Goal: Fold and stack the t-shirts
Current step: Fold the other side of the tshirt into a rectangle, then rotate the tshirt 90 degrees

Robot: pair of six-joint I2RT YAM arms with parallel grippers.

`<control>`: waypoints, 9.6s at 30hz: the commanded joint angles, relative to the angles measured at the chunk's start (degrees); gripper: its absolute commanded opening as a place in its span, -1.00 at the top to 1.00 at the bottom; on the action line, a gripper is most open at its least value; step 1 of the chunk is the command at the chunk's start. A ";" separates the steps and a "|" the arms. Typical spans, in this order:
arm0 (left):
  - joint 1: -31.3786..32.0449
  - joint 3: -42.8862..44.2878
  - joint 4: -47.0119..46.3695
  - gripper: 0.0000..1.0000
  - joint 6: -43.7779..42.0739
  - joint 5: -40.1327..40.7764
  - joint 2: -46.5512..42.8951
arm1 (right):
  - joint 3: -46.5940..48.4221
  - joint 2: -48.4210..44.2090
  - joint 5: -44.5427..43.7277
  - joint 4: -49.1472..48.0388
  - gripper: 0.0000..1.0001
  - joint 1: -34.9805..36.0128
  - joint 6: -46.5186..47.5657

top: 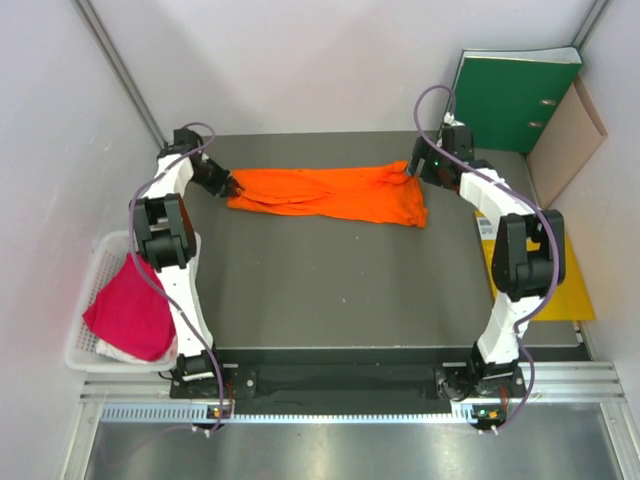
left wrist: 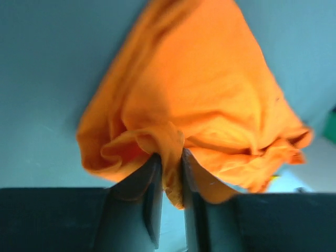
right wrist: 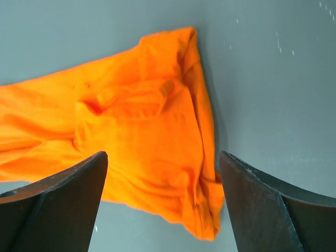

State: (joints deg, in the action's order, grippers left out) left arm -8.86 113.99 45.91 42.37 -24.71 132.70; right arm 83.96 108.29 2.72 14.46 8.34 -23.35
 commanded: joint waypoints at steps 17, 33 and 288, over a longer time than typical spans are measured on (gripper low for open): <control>-2.56 -9.57 -1.61 -0.98 -4.75 0.89 -10.70 | -13.90 -9.76 2.90 4.62 -0.62 -0.16 0.95; 2.09 -11.70 -3.72 -0.60 -6.25 4.58 -5.27 | -12.25 0.16 4.22 4.88 0.04 1.15 -1.17; 10.10 10.71 2.59 -0.98 -17.32 29.72 3.43 | -16.47 -3.79 12.84 2.94 -0.59 0.71 -13.65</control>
State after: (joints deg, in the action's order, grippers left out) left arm 1.91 117.69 42.59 23.68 6.24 131.00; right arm 65.34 102.91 13.96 20.53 9.15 -33.95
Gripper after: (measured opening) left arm 0.987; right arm 0.793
